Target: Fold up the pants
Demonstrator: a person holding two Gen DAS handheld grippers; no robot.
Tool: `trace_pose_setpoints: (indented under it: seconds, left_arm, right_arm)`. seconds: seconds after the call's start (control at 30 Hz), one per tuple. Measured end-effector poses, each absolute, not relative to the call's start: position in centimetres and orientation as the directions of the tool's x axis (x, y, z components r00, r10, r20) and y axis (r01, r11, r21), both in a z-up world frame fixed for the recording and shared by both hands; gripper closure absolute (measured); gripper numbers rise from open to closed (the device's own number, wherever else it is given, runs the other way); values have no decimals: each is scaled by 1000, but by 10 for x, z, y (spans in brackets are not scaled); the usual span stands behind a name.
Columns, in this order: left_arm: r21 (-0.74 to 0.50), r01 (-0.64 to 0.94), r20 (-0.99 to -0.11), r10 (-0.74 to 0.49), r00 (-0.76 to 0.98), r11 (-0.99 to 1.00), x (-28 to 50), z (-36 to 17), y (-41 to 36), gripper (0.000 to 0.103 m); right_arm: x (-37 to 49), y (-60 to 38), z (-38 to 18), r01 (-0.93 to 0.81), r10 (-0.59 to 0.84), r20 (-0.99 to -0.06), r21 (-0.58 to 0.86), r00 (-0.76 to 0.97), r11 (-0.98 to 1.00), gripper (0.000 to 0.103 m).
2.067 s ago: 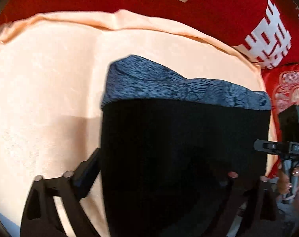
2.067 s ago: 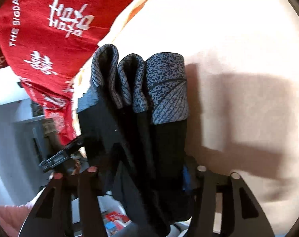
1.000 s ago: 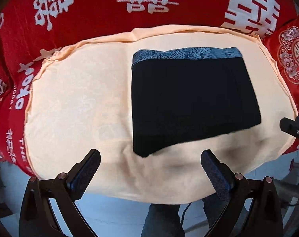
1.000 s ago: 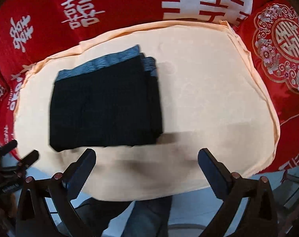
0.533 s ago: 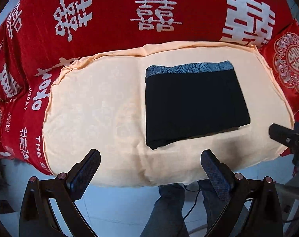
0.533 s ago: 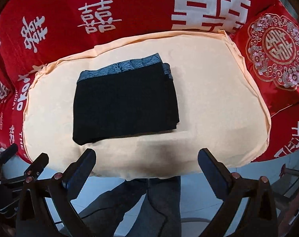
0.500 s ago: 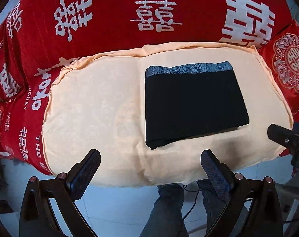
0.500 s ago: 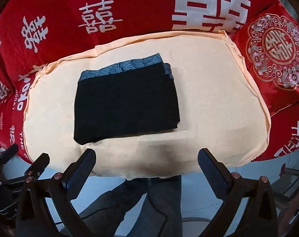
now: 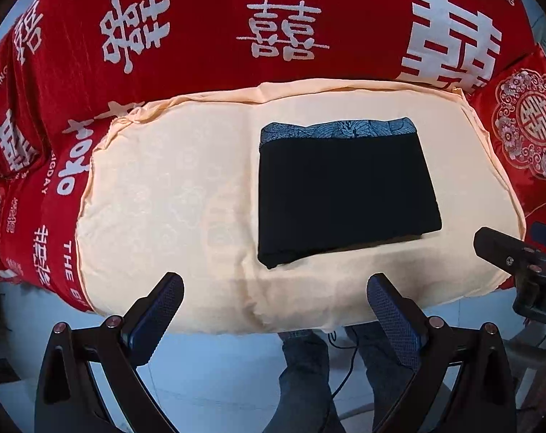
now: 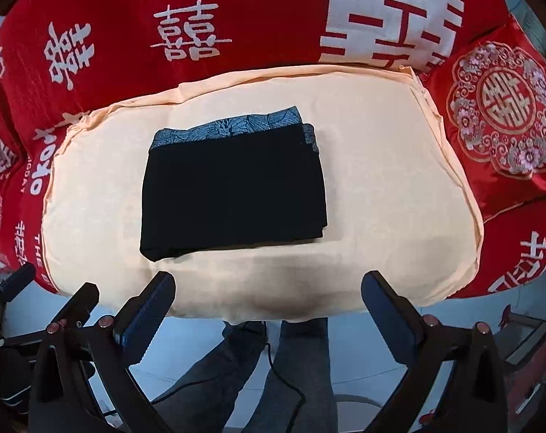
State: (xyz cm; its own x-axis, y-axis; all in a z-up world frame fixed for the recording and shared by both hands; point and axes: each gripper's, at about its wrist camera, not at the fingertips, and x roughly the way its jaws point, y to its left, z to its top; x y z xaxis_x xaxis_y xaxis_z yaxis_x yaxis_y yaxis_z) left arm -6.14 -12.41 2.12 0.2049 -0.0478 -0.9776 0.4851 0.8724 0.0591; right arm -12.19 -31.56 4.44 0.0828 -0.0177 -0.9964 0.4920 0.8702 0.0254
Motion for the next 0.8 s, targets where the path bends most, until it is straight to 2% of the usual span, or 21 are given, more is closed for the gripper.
trace_pose_setpoints:
  seconds: [0.8]
  left_arm:
    - [101, 482, -983, 12, 183, 870, -57, 13, -143, 1]
  right_arm:
    - [-101, -330, 32, 446, -8, -999, 16, 52, 895, 0]
